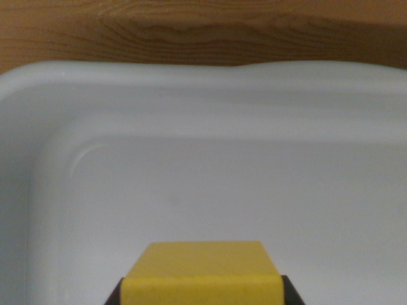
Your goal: Pick yellow cube
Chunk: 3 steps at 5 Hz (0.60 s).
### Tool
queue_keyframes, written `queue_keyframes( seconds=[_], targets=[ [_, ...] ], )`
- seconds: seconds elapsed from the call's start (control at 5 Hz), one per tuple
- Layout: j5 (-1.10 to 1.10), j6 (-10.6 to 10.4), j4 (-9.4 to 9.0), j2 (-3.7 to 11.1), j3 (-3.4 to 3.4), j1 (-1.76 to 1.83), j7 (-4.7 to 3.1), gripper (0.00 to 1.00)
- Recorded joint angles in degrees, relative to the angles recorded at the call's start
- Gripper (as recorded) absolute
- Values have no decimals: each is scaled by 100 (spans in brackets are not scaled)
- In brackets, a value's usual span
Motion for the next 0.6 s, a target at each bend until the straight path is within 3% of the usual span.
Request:
queue_keyframes(
  seconds=[0.6],
  targets=[
    [5,131,84,-47,2,-1,-2,100]
  ],
)
